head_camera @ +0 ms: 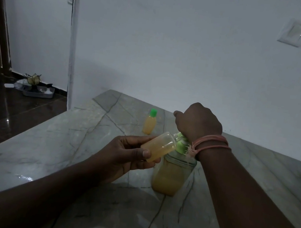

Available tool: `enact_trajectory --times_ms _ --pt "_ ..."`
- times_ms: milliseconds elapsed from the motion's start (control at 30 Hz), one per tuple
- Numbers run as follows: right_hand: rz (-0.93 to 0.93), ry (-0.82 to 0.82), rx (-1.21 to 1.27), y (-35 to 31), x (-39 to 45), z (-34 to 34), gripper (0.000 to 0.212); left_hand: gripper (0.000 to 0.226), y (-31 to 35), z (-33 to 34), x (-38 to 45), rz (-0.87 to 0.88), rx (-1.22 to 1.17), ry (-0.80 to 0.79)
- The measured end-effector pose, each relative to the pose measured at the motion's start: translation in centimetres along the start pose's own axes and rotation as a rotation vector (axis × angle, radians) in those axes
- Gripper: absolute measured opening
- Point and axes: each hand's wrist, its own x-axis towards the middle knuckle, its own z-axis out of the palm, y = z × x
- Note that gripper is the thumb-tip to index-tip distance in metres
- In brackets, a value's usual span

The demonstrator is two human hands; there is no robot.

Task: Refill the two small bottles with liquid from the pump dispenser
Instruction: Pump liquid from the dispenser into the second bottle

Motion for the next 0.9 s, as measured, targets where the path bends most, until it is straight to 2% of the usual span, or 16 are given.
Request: enact_trajectory --times_ms 133,300,400,533,667,767,900 --pt "0.035 -0.031 0.071 0.4 -0.2 0.5 0.036 0.056 -0.2 -0.2 0.0 -0.005 0.001 0.003" --pt "0.023 -0.085 0.016 -0.2 -0.2 -0.5 0.036 0.056 0.0 0.1 -0.1 -0.009 -0.004 0.015" --pt "-0.021 -0.038 -0.029 -0.4 -0.1 -0.7 0.038 0.057 0.0 0.1 -0.1 -0.01 -0.02 0.02" --pt "0.035 -0.064 0.084 0.2 -0.1 0.1 0.039 0.052 0.0 -0.1 0.0 -0.009 -0.006 0.006" --pt "0.048 -0.101 0.087 0.2 -0.1 0.2 0.036 0.042 -0.1 0.0 -0.1 -0.01 -0.001 0.018" --pt "0.042 -0.119 0.026 -0.2 0.2 -0.4 0.037 0.048 0.1 0.2 -0.2 -0.015 -0.009 0.023" --pt "0.023 -0.047 0.027 0.0 0.3 0.0 0.04 0.054 0.1 0.1 -0.1 -0.009 -0.021 0.007"
